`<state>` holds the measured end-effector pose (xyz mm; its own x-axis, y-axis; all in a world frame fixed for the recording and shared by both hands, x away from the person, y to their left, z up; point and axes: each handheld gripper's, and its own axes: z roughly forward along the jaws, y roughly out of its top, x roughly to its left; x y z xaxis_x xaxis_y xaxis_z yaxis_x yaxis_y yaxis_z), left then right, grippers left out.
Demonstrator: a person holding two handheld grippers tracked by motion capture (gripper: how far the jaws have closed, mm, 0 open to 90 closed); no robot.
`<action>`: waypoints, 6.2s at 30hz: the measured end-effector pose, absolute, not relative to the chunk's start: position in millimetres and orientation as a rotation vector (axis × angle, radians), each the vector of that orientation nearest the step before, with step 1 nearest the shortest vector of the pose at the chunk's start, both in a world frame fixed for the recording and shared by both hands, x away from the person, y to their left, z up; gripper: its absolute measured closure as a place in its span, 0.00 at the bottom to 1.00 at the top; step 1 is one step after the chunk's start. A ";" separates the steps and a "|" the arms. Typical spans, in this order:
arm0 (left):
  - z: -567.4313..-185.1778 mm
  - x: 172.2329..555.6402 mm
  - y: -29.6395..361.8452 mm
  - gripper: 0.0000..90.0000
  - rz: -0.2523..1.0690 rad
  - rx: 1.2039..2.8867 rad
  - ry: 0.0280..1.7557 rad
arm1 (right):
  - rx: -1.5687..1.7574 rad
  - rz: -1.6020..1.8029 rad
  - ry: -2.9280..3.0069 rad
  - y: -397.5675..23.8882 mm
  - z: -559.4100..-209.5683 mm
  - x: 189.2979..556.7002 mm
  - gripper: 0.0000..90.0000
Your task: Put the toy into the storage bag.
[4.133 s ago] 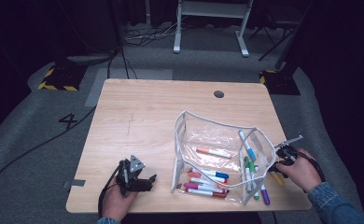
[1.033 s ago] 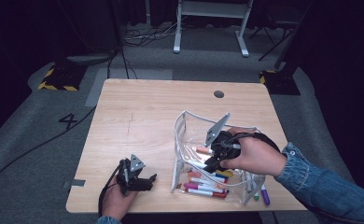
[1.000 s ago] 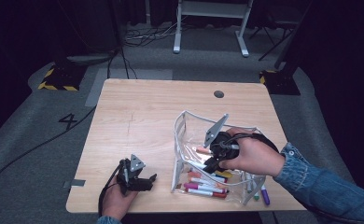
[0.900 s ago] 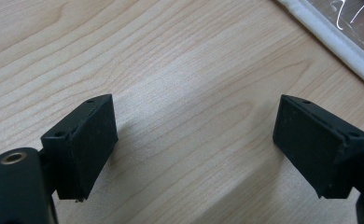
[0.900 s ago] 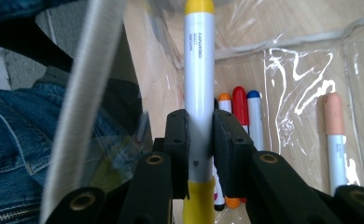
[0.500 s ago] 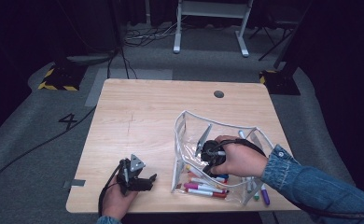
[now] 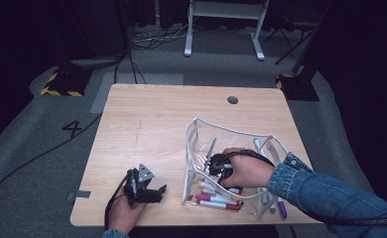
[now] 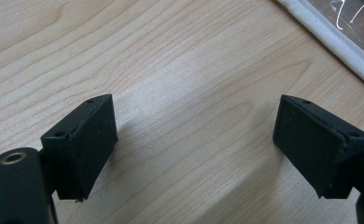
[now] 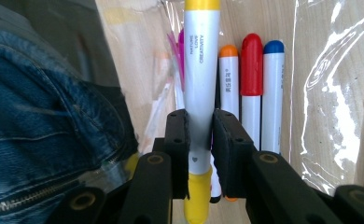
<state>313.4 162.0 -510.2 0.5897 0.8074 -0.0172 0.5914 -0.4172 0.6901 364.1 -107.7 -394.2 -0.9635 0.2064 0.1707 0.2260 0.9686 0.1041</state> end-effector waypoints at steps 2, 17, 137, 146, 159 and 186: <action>-510.3 313.4 162.0 0.15 0.421 2.155 1.104 | -0.325 -0.175 -2.960 -107.4 -395.9 364.7 0.86; -510.3 313.4 162.0 0.15 0.421 2.156 1.104 | -0.392 -0.445 -3.011 -119.8 -368.0 371.7 0.46; -510.5 310.9 163.4 0.15 0.431 2.150 1.118 | -1.233 -0.842 -2.954 -327.5 -302.0 432.7 0.86; -510.3 311.0 163.3 0.15 0.423 2.150 1.123 | -1.056 -0.871 -3.023 -308.5 -267.7 405.4 0.86; -510.4 311.2 163.3 0.15 0.424 2.150 1.121 | -0.763 -0.892 -3.040 -261.5 -248.9 373.5 0.86; -510.5 312.1 163.3 0.15 0.434 2.147 1.120 | -0.376 -0.780 -2.956 -167.6 -285.4 349.0 0.86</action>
